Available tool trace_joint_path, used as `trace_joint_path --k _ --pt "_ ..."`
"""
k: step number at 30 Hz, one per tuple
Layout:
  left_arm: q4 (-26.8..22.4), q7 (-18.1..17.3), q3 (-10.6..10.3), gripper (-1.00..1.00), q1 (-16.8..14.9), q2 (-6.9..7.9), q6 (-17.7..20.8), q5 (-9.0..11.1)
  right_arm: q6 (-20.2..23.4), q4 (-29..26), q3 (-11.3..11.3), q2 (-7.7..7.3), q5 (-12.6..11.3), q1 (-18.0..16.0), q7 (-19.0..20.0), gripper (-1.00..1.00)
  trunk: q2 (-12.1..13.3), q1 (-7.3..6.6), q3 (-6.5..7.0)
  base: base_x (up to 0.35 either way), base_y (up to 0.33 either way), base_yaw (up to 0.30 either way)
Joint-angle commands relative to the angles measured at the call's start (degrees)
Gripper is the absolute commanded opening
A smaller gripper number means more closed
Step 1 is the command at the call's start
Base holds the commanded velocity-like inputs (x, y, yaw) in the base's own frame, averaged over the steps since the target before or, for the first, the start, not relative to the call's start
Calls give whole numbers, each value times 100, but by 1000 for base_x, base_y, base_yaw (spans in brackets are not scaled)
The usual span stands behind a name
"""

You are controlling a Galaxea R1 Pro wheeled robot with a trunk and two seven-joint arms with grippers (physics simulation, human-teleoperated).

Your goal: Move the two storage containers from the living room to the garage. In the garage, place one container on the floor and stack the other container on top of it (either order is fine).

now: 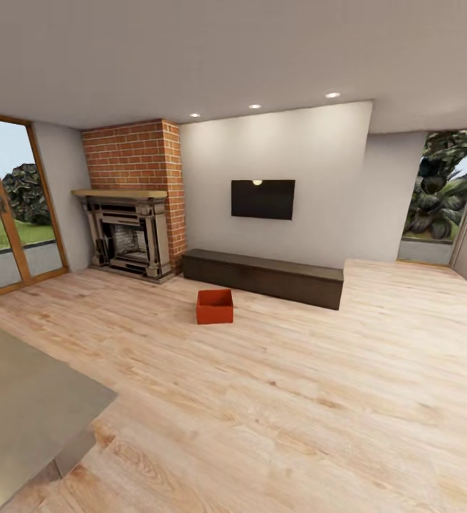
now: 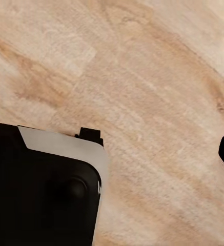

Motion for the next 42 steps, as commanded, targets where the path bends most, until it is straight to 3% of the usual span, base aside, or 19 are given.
trace_joint_path --k 1,18,42 --pt "2 -2 -49 100 -4 0 -13 50 -29 16 24 1 18 -8 -17 100 -4 4 -8 323 110 0" --pt "2 -2 -49 100 -4 -2 -8 50 -29 16 16 2 20 -8 -12 100 -4 4 -8 323 146 0" --pt "2 -2 -49 100 -4 0 -8 50 -29 16 15 -5 21 -8 -12 100 -4 4 -8 323 5 0"
